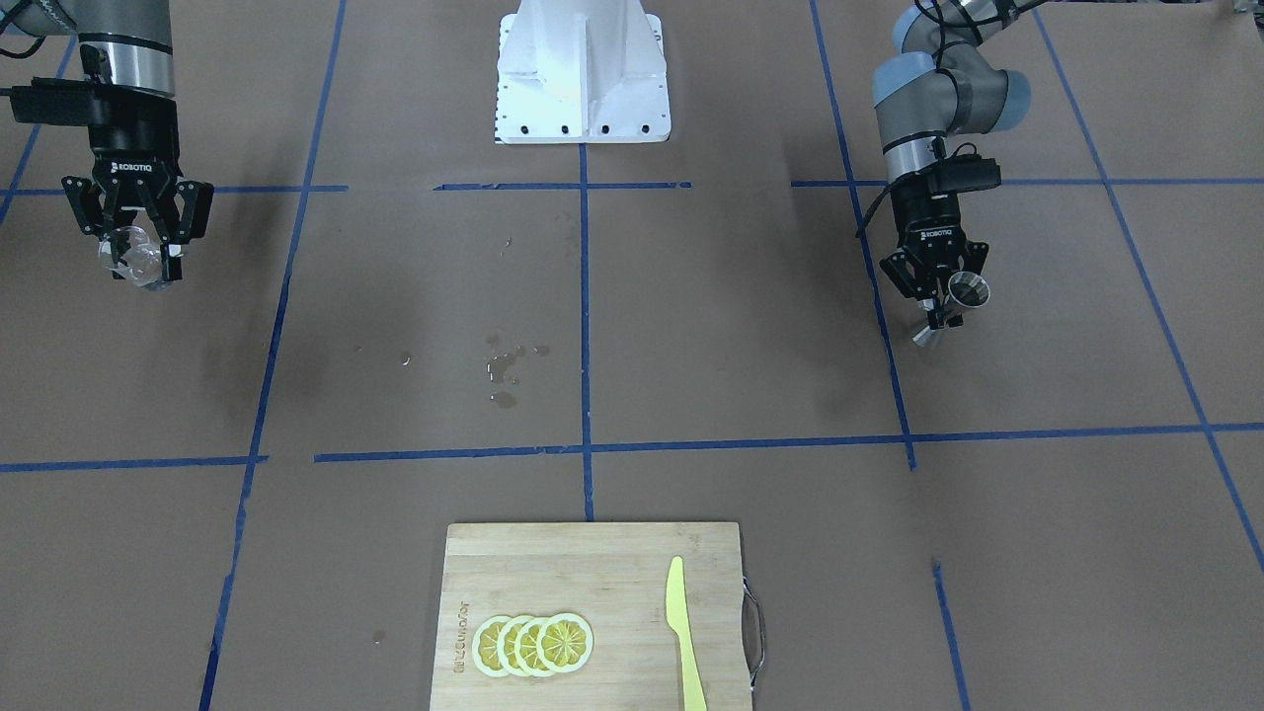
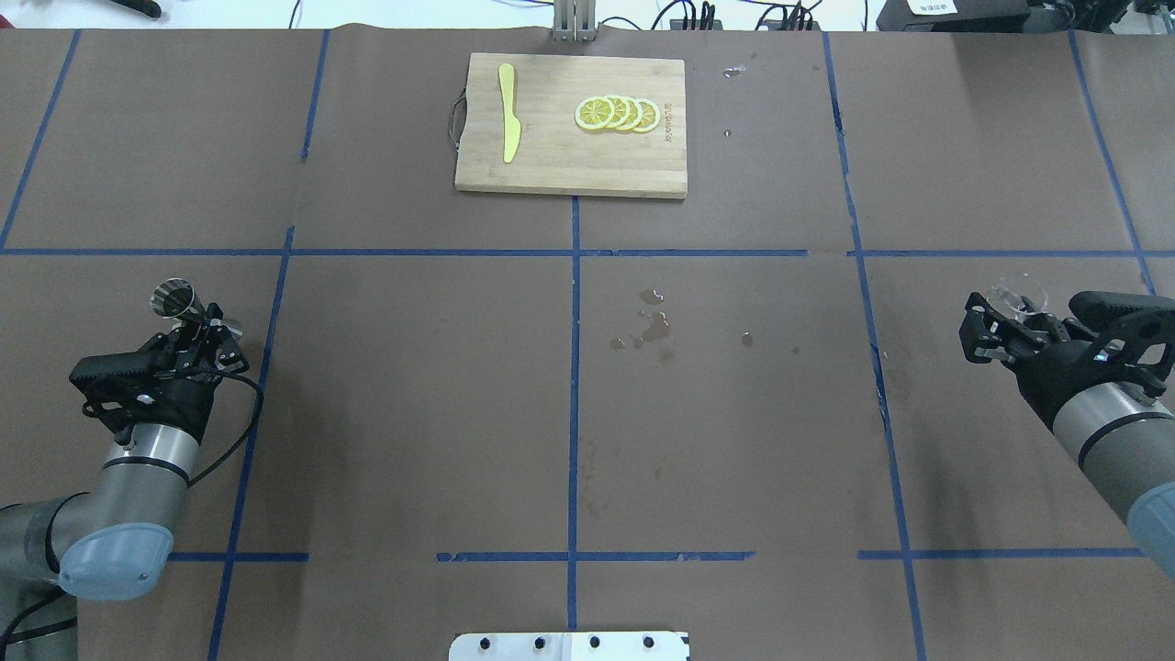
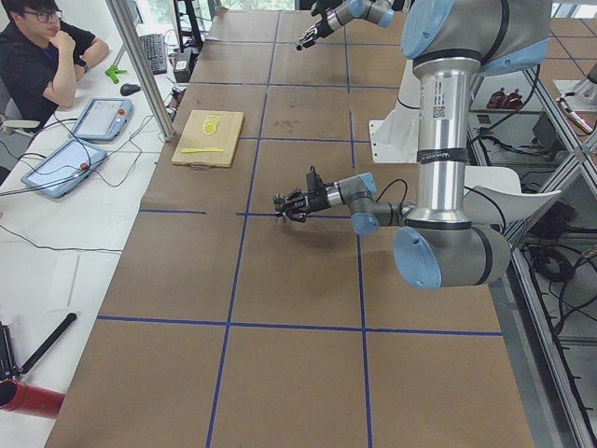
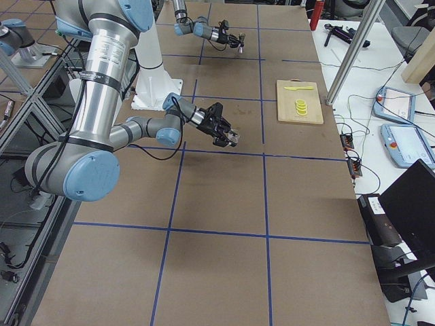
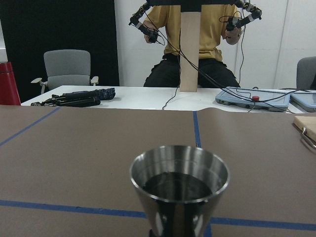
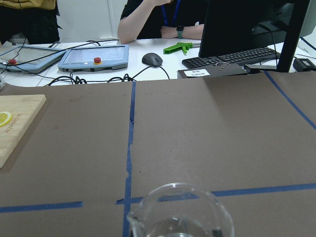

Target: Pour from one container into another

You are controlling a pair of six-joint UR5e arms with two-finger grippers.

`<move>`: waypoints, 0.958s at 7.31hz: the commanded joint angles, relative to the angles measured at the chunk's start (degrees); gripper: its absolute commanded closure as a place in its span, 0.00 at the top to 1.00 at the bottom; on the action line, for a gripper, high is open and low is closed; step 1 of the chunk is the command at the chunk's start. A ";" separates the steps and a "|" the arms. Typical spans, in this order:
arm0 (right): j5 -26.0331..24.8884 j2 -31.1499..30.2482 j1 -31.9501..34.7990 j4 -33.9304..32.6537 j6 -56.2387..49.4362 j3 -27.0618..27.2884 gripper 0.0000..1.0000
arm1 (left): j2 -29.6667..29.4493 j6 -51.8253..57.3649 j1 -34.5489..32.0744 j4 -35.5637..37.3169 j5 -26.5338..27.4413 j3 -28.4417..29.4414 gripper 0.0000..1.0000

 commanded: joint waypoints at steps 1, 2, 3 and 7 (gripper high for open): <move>-0.18 0.01 0.02 0.00 0.00 -0.02 0.00 | 0.09 -0.75 0.35 0.00 3.21 0.49 0.00; -0.27 0.01 0.03 0.00 0.00 -0.02 0.00 | 0.09 -0.75 0.43 0.00 3.58 0.58 0.00; -0.27 0.01 -0.06 0.00 0.00 -0.02 0.00 | 0.09 -0.75 1.04 0.00 4.37 1.10 0.00; -0.27 0.01 -0.06 0.00 0.00 -0.02 0.00 | 0.00 -0.75 2.10 0.00 4.38 1.54 0.00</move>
